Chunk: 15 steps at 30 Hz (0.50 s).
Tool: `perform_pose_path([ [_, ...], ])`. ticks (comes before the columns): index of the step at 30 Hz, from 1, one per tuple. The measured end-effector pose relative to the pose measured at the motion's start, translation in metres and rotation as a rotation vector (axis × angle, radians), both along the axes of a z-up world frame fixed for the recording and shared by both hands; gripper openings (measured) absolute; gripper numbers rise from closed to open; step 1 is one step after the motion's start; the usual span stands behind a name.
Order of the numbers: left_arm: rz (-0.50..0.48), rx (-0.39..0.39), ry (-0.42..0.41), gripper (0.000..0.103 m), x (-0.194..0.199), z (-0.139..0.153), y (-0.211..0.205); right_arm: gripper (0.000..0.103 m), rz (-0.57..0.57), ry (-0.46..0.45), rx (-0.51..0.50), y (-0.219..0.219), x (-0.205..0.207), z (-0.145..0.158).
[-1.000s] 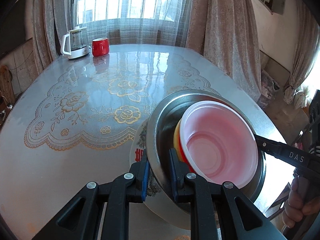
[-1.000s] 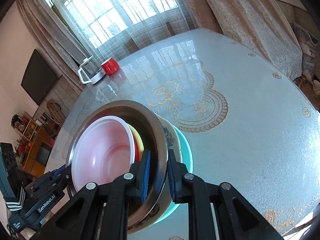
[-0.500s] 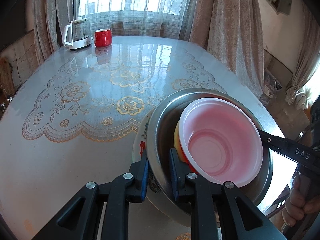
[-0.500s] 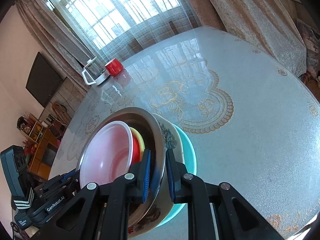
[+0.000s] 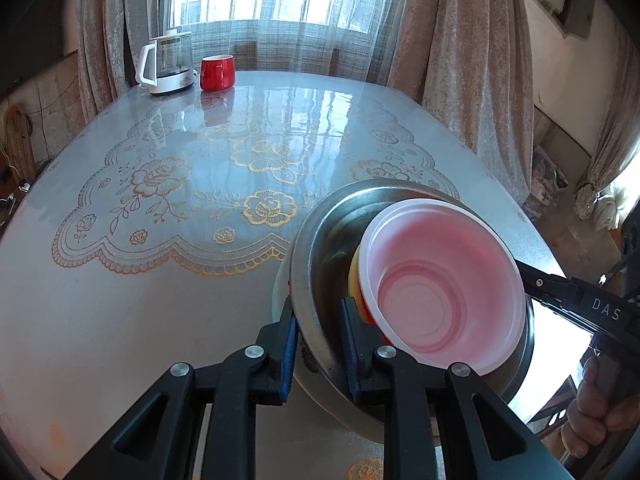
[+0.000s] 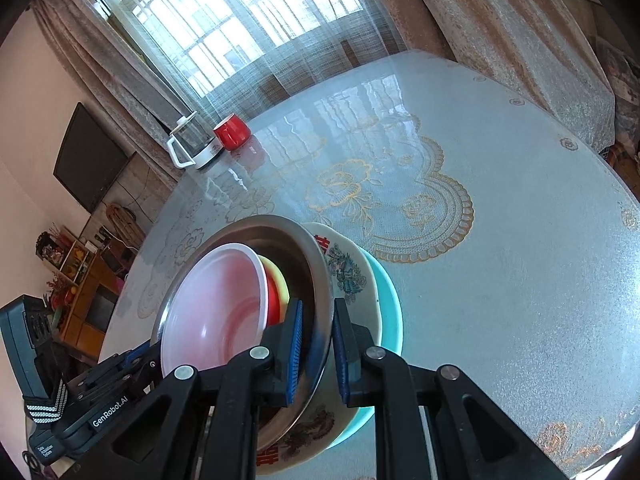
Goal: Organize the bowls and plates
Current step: 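Lower the basin onto the red-character plate with the right gripper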
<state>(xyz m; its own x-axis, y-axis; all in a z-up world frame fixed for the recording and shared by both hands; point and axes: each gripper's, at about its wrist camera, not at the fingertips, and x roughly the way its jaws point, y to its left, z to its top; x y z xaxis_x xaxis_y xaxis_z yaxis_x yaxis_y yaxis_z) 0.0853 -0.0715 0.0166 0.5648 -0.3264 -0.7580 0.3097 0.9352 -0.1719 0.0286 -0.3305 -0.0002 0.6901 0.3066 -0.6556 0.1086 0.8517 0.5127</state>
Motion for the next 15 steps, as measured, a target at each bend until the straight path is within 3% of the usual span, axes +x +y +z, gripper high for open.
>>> perform_pose_path([
  [4, 0.004, 0.002, -0.017, 0.022, -0.002, 0.003, 0.002, 0.023, -0.020, -0.019, 0.026, -0.007, -0.006, 0.005],
  [15, 0.001, -0.004, -0.046, 0.022, -0.004, 0.006, 0.007, 0.024, -0.031, -0.021, 0.009, -0.005, -0.012, 0.009],
])
